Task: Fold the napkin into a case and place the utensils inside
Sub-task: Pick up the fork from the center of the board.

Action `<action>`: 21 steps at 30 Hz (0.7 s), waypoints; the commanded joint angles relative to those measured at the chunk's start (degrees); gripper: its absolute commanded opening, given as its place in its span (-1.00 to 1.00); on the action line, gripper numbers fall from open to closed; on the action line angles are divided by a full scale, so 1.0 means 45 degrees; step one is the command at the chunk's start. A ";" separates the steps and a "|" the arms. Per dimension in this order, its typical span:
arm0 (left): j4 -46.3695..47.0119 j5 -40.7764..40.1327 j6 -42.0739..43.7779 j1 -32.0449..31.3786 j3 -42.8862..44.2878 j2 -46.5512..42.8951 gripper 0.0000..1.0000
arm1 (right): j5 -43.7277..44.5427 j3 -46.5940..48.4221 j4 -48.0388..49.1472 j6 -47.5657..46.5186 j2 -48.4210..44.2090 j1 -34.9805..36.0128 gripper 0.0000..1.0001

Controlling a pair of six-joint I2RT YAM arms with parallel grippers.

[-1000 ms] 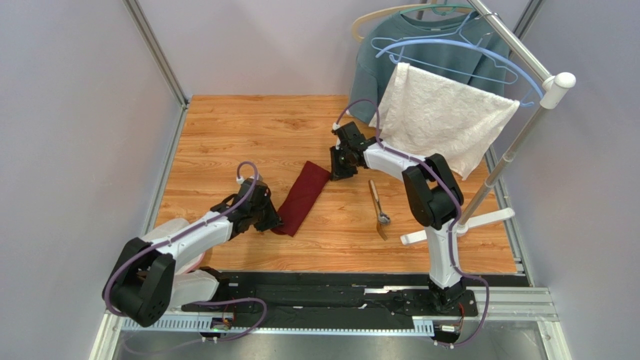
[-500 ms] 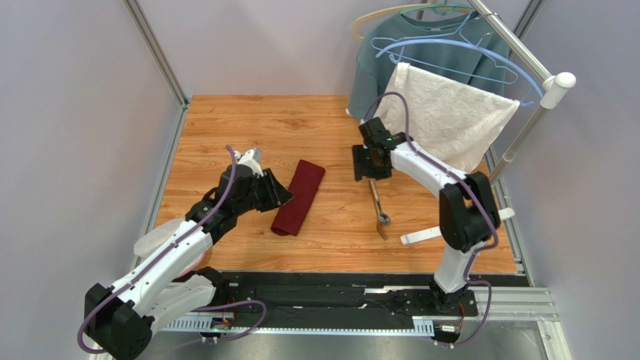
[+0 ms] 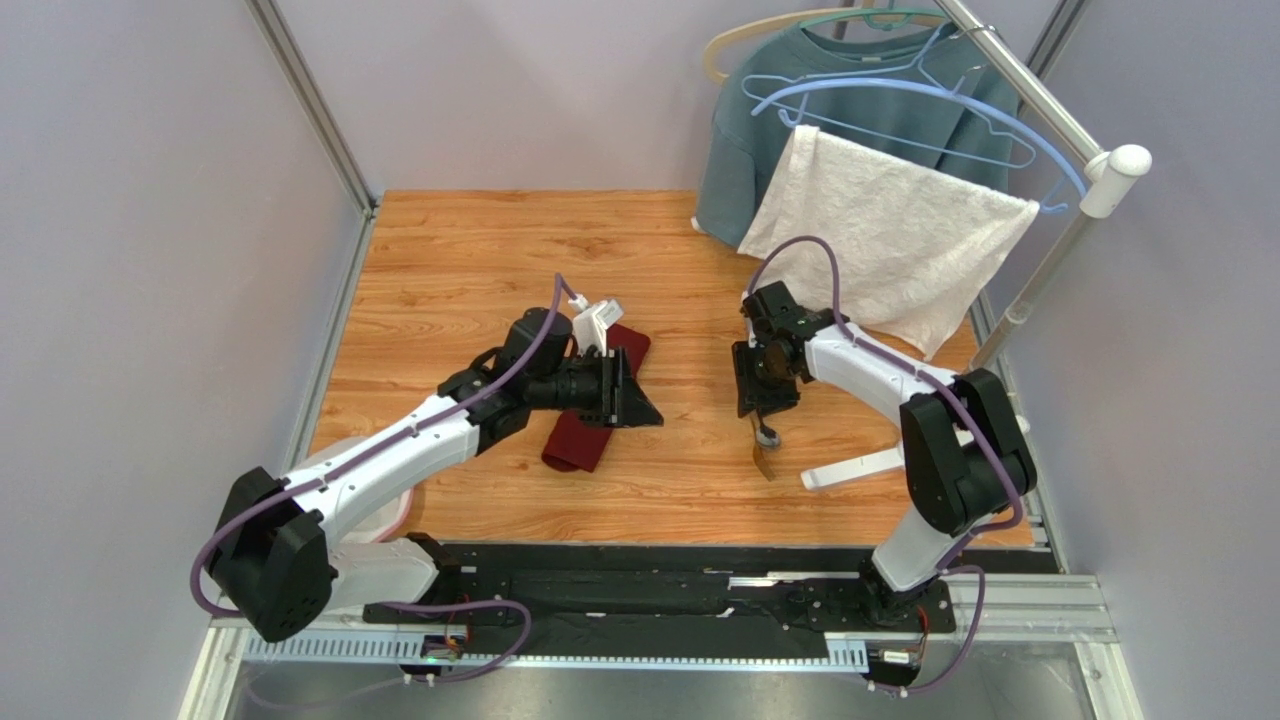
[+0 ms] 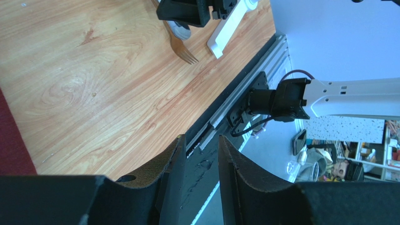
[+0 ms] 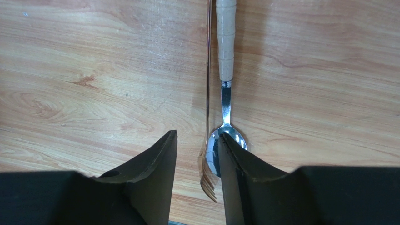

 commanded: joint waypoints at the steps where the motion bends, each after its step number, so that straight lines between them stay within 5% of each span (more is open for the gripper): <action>1: 0.0679 0.0447 0.0010 -0.0229 0.0513 0.0191 -0.20 | -0.0138 -0.0452 0.1155 0.0155 0.0005 0.0246 -0.27; 11: -0.0393 -0.0294 0.1024 -0.0346 0.0903 0.0310 -0.22 | 0.0370 -0.0200 0.1743 0.0368 0.1607 0.0559 -0.80; 13: -0.0649 -0.0722 0.1435 -0.0365 0.0826 0.0134 -0.20 | -0.0211 -0.0043 0.1761 0.0390 0.1453 0.0754 -1.00; 16: -0.1018 -0.1174 0.0852 -0.0210 0.0727 -0.0003 -0.14 | -0.1520 -0.0216 0.2657 -0.0817 -0.0027 0.1358 -1.00; 21: -0.1840 0.2103 -0.2446 0.2698 0.0728 -0.0680 -0.17 | -0.0042 -0.0784 0.5119 -0.3183 -0.2765 0.3272 -1.00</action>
